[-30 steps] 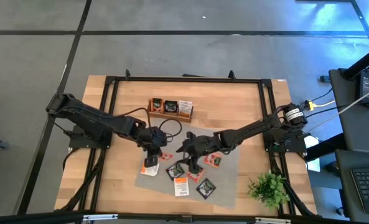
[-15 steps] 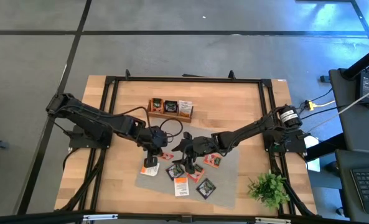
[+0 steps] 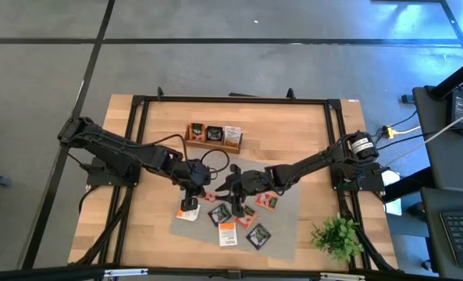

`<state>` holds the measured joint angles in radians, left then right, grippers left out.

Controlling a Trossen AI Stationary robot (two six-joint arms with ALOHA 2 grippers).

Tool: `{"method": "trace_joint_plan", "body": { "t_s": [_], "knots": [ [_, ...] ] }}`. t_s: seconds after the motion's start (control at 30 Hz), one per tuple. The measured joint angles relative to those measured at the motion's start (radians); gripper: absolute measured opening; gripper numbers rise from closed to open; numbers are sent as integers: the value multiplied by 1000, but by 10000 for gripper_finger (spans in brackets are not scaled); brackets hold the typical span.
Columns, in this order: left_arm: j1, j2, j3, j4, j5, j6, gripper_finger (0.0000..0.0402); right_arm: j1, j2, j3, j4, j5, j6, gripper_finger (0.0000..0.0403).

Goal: Pick & Place Tea
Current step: Put the orange tea bag into the left section of the wooden organizer

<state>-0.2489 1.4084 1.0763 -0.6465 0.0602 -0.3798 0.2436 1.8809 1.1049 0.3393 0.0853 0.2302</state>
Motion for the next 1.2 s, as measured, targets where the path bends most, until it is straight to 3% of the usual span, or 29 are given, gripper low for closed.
{"method": "trace_joint_plan", "body": {
  "t_s": [0.4, 0.83, 1.0, 1.2],
  "knots": [
    [0, 0, 0, 0, 0, 0, 4, -1, 0, 0, 0, 0, 26, 10],
    [0, 1, 0, -7, 4, -26, 9, -1, 0, 0, -11, 1, 15, 5],
    [0, -15, 0, -80, 0, -52, 50, -1, 1, 1, -35, 1, 10, 4],
    [-27, -116, -18, -192, -171, -118, 106, -1, -5, 1, -93, 7, 9, 3]
  ]
}}
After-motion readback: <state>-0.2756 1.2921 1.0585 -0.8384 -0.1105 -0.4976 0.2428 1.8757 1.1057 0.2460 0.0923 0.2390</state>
